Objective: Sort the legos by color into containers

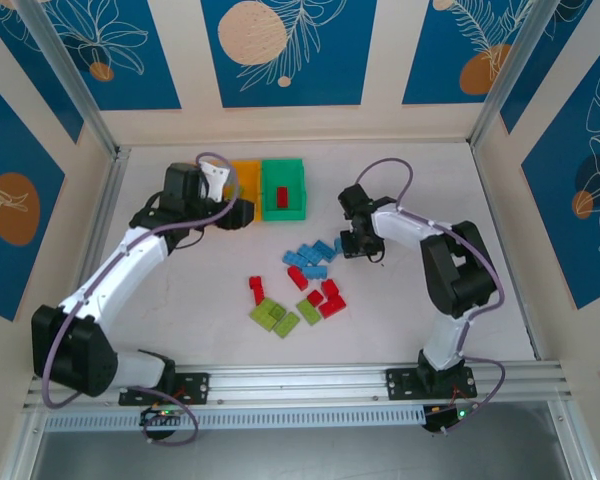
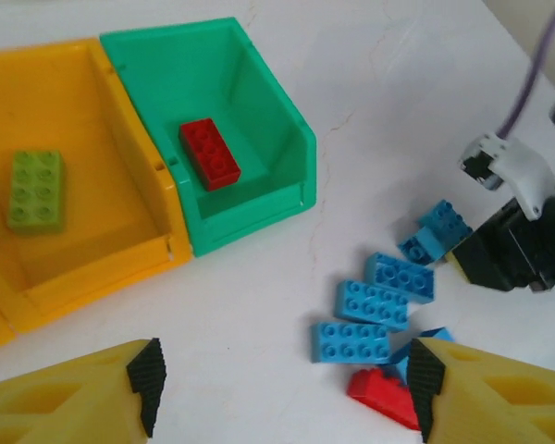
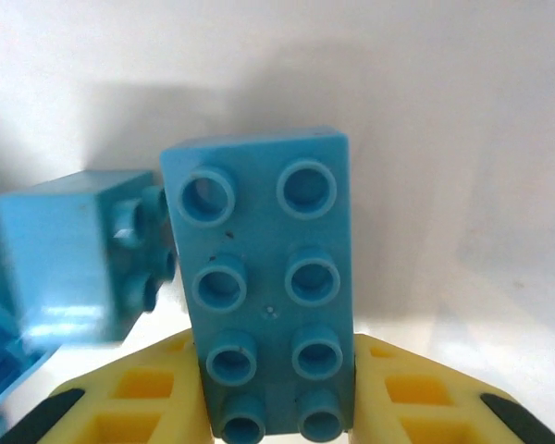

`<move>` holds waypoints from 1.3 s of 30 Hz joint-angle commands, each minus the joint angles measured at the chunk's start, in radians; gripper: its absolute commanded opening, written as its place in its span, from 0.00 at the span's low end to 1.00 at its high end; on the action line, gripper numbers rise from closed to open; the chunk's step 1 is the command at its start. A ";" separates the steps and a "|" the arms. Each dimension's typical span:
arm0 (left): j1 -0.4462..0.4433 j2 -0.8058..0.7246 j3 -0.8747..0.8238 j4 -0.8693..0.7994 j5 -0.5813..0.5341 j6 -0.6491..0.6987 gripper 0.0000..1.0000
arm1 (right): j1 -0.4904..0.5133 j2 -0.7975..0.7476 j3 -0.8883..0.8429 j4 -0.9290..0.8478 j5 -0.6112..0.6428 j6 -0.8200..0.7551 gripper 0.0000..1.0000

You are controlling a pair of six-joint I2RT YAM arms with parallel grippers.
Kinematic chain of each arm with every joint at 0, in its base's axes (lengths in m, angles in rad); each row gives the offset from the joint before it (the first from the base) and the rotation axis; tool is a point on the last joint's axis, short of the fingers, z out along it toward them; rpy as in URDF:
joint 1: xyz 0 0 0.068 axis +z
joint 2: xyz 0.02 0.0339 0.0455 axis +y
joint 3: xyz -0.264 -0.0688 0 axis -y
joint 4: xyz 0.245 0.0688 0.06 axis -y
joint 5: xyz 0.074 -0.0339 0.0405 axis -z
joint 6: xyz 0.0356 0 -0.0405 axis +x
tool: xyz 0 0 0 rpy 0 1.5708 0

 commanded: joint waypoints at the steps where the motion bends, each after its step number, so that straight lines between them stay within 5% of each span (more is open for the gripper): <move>1: -0.005 0.054 0.119 -0.137 0.068 -0.335 0.68 | 0.029 -0.194 -0.012 0.036 0.049 -0.018 0.29; 7: -0.039 0.170 0.262 -0.151 0.271 -0.495 0.68 | 0.163 -0.328 0.015 0.120 -0.004 -0.110 0.29; 21: -0.163 0.381 0.449 -0.187 0.344 -0.452 0.60 | 0.278 -0.344 0.101 0.197 -0.127 -0.099 0.28; 26: -0.176 0.418 0.469 -0.157 0.405 -0.471 0.49 | 0.286 -0.359 0.109 0.201 -0.123 -0.071 0.28; 31: -0.177 0.407 0.464 -0.146 0.402 -0.469 0.24 | 0.286 -0.351 0.126 0.194 -0.132 -0.048 0.29; 39: -0.108 0.361 0.462 -0.133 0.343 -0.446 0.11 | 0.285 -0.385 0.153 0.164 -0.124 0.008 0.61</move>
